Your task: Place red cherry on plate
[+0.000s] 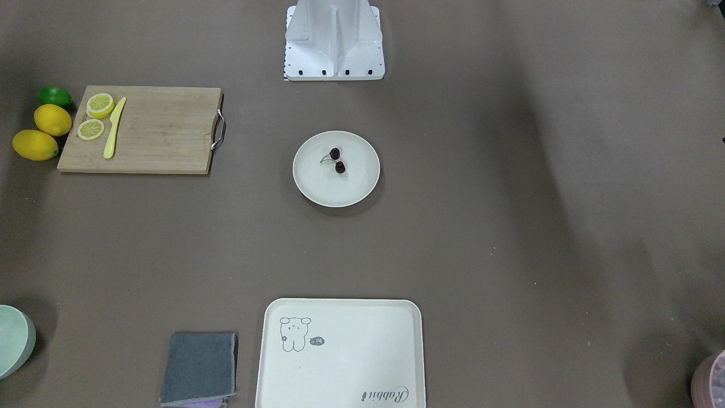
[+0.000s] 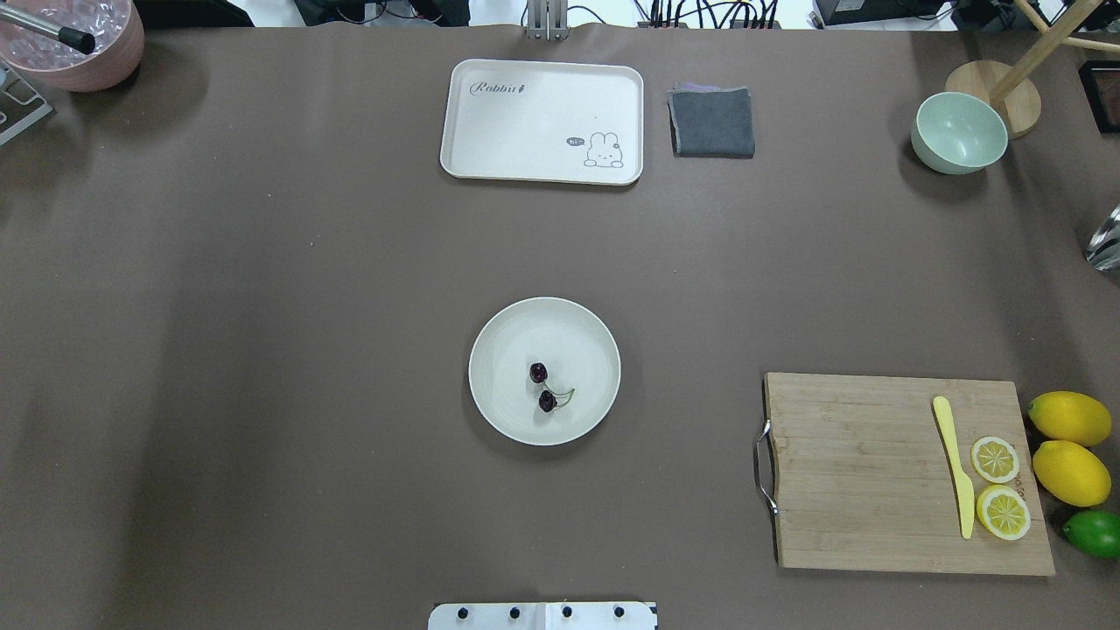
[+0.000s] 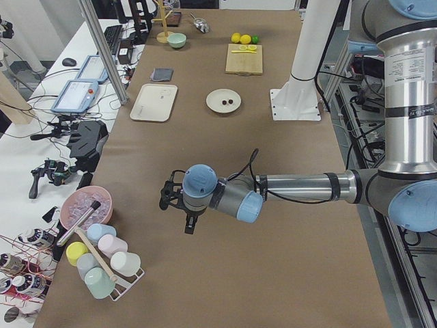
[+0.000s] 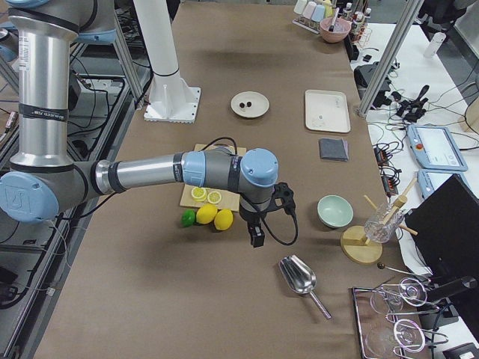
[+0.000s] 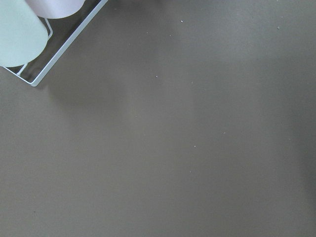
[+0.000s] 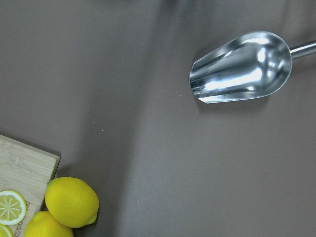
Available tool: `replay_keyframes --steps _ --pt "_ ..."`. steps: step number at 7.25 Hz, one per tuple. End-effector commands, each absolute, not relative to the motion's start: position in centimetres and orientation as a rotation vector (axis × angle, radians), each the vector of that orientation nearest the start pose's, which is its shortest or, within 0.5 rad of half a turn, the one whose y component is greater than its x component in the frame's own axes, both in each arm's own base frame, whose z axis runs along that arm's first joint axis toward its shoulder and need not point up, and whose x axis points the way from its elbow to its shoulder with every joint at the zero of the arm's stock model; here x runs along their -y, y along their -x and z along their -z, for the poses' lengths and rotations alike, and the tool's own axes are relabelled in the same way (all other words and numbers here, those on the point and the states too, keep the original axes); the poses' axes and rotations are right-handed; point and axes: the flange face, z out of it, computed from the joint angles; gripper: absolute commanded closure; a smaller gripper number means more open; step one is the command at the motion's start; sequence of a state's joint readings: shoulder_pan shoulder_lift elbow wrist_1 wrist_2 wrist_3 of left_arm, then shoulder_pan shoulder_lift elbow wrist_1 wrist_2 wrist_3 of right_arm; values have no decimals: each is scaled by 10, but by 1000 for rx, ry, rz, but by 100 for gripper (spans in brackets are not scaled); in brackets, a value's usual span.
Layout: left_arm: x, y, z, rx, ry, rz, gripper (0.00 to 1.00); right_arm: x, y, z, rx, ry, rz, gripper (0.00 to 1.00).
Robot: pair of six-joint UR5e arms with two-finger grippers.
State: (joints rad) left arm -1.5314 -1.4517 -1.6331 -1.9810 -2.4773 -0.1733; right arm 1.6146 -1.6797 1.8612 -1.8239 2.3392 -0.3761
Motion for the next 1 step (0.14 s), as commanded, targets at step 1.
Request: replay_keyframes --steps 1 --pt "457 38 -631 -921 -231 -34 2 427 -84 -596 769 -90 283 0"
